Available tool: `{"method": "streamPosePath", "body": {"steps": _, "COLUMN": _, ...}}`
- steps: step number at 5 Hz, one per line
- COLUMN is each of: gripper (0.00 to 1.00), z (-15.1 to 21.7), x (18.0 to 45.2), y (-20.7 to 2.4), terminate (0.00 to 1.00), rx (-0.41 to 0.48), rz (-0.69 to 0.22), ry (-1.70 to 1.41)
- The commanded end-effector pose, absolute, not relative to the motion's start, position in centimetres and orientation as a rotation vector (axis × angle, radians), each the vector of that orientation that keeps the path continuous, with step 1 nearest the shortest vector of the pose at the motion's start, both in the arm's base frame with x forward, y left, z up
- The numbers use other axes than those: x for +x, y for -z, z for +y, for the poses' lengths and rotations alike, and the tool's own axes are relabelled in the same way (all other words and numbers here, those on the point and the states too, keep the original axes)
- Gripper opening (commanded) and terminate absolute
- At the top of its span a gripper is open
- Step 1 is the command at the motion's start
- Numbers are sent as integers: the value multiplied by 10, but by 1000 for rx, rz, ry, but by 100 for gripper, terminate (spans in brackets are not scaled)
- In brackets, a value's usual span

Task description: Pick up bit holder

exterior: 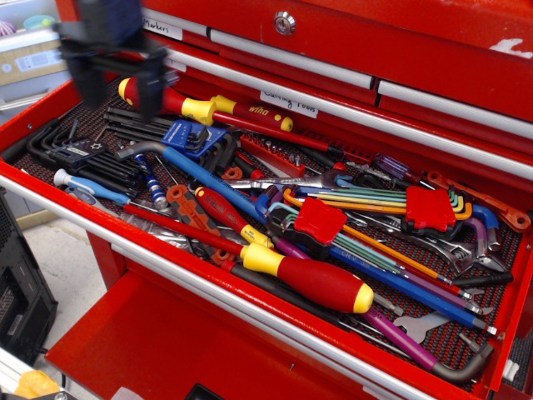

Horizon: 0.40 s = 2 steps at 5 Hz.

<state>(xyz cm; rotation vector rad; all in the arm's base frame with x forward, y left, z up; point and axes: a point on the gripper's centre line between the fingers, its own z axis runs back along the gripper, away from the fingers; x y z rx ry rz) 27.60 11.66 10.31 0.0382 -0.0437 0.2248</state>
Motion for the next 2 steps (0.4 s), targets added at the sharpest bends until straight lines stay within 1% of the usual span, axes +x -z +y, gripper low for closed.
{"method": "streamPosePath", "body": {"steps": 1, "gripper": 100, "z": 86, "x": 321, "y": -109, "terminate": 0, "rx": 15, "rz": -138, "ry": -621}}
{"method": "streamPosePath", "body": {"steps": 2, "gripper": 100, "z": 65, "x": 337, "y": -97, "terminate": 0, "rx": 28, "rz": -300, "ry": -750}}
